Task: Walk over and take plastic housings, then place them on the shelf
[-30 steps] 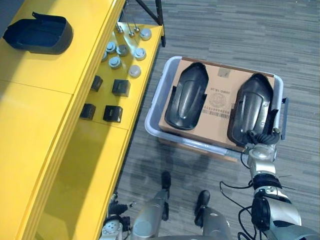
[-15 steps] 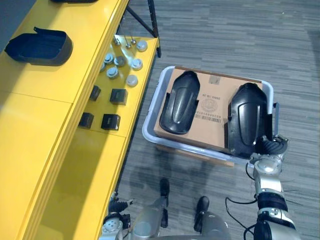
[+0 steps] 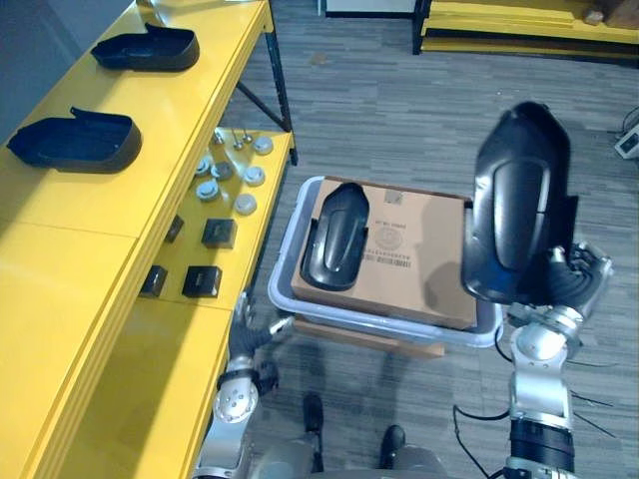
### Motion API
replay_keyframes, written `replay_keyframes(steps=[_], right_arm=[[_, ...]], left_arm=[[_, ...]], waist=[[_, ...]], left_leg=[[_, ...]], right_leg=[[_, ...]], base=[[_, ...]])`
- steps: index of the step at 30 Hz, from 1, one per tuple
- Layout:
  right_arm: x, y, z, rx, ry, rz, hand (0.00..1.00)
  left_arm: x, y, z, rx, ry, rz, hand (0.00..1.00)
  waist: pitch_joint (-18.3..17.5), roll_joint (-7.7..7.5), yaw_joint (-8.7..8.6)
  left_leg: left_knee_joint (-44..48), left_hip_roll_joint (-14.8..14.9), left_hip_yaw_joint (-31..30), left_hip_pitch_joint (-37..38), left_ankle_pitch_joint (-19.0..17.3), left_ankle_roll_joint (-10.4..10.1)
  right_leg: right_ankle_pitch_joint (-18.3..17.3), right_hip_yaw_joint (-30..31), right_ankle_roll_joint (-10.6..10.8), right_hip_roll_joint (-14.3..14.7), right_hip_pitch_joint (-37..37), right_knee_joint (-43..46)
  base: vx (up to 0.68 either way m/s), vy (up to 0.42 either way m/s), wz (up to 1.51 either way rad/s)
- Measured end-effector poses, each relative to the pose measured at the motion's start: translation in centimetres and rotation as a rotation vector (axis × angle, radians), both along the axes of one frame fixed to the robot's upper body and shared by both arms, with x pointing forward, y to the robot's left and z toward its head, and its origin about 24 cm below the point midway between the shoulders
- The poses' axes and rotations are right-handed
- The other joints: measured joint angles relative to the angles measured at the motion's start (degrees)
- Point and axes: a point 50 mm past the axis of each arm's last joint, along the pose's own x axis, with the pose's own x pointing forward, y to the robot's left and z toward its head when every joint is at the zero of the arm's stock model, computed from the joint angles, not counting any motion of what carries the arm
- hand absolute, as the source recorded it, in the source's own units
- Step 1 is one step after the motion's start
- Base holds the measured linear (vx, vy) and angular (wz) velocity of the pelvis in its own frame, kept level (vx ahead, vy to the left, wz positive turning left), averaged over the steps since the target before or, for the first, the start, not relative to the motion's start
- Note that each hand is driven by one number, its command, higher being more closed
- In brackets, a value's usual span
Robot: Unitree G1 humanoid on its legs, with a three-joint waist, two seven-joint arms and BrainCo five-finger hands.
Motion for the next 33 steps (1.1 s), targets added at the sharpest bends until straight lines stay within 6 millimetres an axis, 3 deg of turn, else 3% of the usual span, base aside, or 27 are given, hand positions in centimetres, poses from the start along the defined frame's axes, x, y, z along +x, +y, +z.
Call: replay_keyframes(steps=[5, 13, 20, 21, 23, 24, 33], right_arm=[[0.5, 4.3, 0.5, -0.037, -0.023, 0.204, 1.0], [0.2, 10.0, 0.2, -0.071, -0.017, 0.47, 1.0], [0.3, 10.8, -1.3, -0.128, 0.053, 0.518, 1.0], [0.3, 10.8, -1.4, -0.139, 0.061, 0.521, 1.0], [0.4, 10.5, -1.7, -0.168, 0.076, 0.519, 1.0], [0.4, 10.4, -1.8, -0.177, 0.081, 0.519, 0.0], [-0.3, 11.3, -2.6, -0.23, 0.104, 0.622, 0.0]], left_arm=[[0.4, -1.9, 1.5, -0.02, -0.064, -0.071, 0.0], [-0.2, -4.7, 1.1, -0.125, -0.021, -0.223, 0.0], [-0.5, -5.0, -0.5, -0.213, 0.08, -0.289, 0.0], [-0.5, -5.0, -0.7, -0.212, 0.09, -0.29, 1.0], [-0.6, -5.1, -0.8, -0.22, 0.1, -0.303, 1.0], [-0.7, -5.1, -0.9, -0.212, 0.103, -0.308, 1.0], [-0.3, -4.7, -1.4, -0.183, 0.125, -0.304, 1.0]], waist=[[-1.68, -0.01, -0.1], [-2.96, -0.02, -0.23], [-6.28, -0.05, -0.15], [-6.44, -0.08, -0.11], [-6.46, -0.09, -0.14], [-6.47, -0.1, -0.15], [-7.94, -0.42, -0.18]], left_leg=[[-0.09, 0.1, 1.04, 0.91, -0.01, 0.0], [-0.52, 0.8, 2.62, 1.0, 0.01, 0.0], [-0.54, 0.88, 2.69, 0.91, 0.04, 0.0], [-0.54, 0.9, 2.75, 0.87, 0.05, 0.01], [-0.54, 0.9, 2.83, 0.82, 0.11, 0.09], [-0.54, 0.89, 2.85, 0.82, 0.19, 0.21], [-0.56, 0.97, 2.62, 0.77, 0.43, 0.12]], right_leg=[[0.3, 1.1, 0.01, 0.07, 0.47, -0.15], [2.39, 2.86, -0.03, 0.97, 0.46, -2.09], [2.86, 2.93, -0.11, 1.14, 0.54, -2.72], [3.11, 3.04, -0.15, 1.21, 0.6, -3.06], [3.29, 3.14, -0.13, 1.23, 0.58, -3.28], [3.34, 3.16, -0.12, 1.24, 0.59, -3.35], [3.54, 3.0, -0.22, 1.73, 0.8, -3.73]], base=[[-0.01, 0.004, -0.11], [-0.04, 0.012, -0.13], [0.0, 0.002, -0.01], [0.01, 0.008, -0.05], [0.0, 0.012, -0.04], [0.0, 0.0, 0.0], [0.0, 0.0, 0.01]])
